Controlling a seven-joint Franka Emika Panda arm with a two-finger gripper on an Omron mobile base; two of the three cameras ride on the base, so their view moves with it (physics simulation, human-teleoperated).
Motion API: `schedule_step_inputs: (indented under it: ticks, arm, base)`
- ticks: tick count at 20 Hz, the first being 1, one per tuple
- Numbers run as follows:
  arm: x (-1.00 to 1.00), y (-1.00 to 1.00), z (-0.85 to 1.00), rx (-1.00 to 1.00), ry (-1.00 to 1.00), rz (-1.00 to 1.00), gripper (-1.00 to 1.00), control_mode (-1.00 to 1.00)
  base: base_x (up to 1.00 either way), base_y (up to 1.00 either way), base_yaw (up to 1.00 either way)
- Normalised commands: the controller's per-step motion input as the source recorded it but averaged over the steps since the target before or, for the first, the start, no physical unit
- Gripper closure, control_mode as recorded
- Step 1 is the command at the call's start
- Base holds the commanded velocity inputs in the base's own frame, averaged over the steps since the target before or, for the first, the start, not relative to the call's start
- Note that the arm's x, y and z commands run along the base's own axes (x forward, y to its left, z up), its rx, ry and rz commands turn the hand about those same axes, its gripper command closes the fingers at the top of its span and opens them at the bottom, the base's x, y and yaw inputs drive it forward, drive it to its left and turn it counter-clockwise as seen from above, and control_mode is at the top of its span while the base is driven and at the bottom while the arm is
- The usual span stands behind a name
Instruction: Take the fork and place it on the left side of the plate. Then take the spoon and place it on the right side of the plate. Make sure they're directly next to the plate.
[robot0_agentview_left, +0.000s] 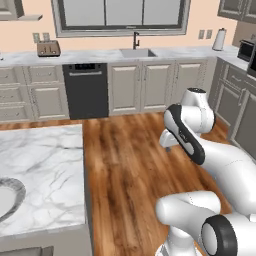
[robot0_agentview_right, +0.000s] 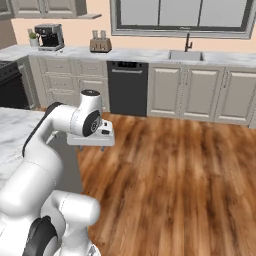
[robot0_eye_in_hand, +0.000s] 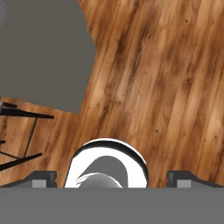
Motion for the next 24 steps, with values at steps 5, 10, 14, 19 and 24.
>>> schedule_step_inputs:
  ticks: [5, 10, 14, 19, 24]
  arm:
    - [0.0, 0.0, 0.0, 0.0, 0.0, 0.0, -1.0, 1.0]
    - [0.0, 0.0, 0.0, 0.0, 0.0, 0.0, -1.0, 1.0]
    - [0.0, 0.0, 0.0, 0.0, 0.0, 0.0, -1.0, 1.0]
    - [0.0, 0.0, 0.0, 0.0, 0.0, 0.0, -1.0, 1.0]
    - [0.0, 0.0, 0.0, 0.0, 0.0, 0.0, -1.0, 1.0]
  base:
    - [0.83, -0.3, 0.1]
    - [0.87, -0.19, 0.21]
    - [0.87, -0.17, 0.24]
    - [0.86, -0.27, 0.15]
    - [0.85, -0.23, 0.2]
